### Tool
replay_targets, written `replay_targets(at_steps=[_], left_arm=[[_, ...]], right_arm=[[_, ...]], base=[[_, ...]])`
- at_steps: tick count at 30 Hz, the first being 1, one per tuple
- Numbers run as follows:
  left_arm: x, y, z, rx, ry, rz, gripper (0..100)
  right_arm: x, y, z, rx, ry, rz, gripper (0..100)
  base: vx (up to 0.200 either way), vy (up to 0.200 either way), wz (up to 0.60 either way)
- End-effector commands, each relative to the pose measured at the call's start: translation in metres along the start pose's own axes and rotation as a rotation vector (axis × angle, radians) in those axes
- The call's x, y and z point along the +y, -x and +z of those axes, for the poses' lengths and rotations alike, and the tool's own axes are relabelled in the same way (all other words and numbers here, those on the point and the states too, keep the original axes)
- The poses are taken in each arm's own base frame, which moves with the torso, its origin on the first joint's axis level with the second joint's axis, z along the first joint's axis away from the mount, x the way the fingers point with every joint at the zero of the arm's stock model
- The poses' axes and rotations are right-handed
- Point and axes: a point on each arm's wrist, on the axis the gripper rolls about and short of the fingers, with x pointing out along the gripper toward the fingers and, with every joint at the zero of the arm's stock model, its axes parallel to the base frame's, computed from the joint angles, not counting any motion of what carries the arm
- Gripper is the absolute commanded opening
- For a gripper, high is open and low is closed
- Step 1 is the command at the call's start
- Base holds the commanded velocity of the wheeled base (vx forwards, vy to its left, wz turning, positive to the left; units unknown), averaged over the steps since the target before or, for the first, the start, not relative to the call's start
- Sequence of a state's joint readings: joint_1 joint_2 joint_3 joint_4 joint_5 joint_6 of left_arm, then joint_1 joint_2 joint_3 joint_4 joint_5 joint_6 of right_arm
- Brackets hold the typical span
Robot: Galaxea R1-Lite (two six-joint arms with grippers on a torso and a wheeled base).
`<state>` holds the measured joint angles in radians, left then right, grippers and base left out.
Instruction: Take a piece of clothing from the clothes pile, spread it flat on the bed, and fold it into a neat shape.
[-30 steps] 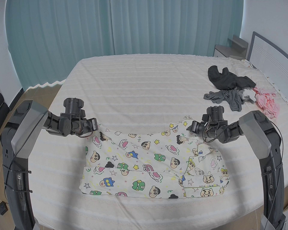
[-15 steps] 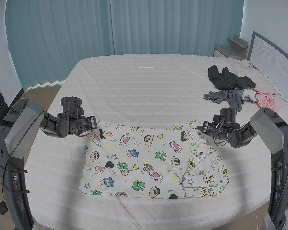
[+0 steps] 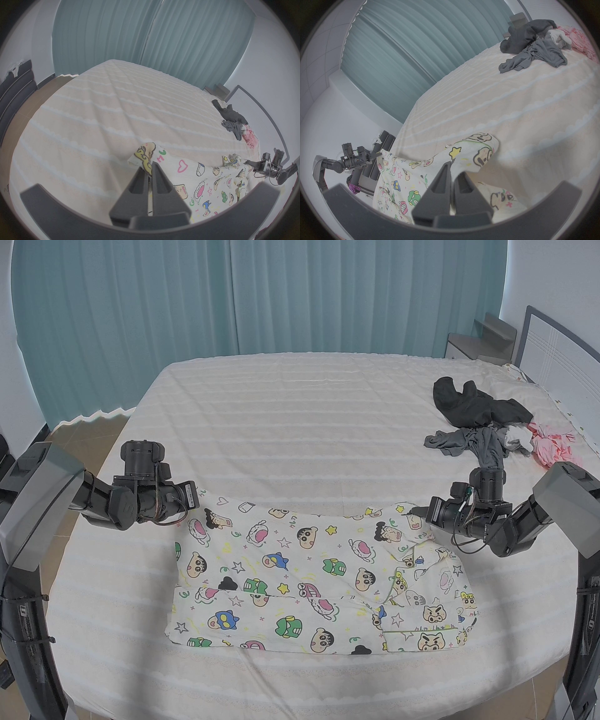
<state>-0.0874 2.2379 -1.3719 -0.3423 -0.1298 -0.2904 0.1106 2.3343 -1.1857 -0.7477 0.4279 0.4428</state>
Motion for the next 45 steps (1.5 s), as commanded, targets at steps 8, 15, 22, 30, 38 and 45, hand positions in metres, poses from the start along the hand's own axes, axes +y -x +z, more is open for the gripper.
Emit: replay_targets(at_steps=[8,15,22,30,38,45], left_arm=[[-0.001,0.017,-0.004,0.011,-0.005,-0.009,0],[-0.003,0.041,-0.012,0.024,-0.016,-0.053,0],[0.003,0.053,-0.036,0.067,-0.078,-0.065,0],[0.010,0.055,-0.063,0.073,-0.090,-0.065,0],[0.017,0.061,-0.094,0.147,-0.076,-0.084,0],[0.023,0.055,-0.108,0.177,-0.071,-0.087,0]], right_arm=[[0.004,0.022,0.005,0.013,-0.002,0.037,0],[0.011,0.062,-0.002,0.043,-0.013,0.084,0],[0.002,0.084,-0.038,0.071,-0.011,0.085,0],[-0.010,0.100,-0.090,0.179,0.037,0.088,0],[-0.012,0.111,-0.111,0.236,0.023,0.087,0],[-0.014,0.113,-0.120,0.267,0.004,0.072,0]], base=[[0.000,0.000,0.00],[0.000,0.000,0.00],[0.000,0.000,0.00],[0.000,0.000,0.00],[0.000,0.000,0.00],[0.000,0.000,0.00]])
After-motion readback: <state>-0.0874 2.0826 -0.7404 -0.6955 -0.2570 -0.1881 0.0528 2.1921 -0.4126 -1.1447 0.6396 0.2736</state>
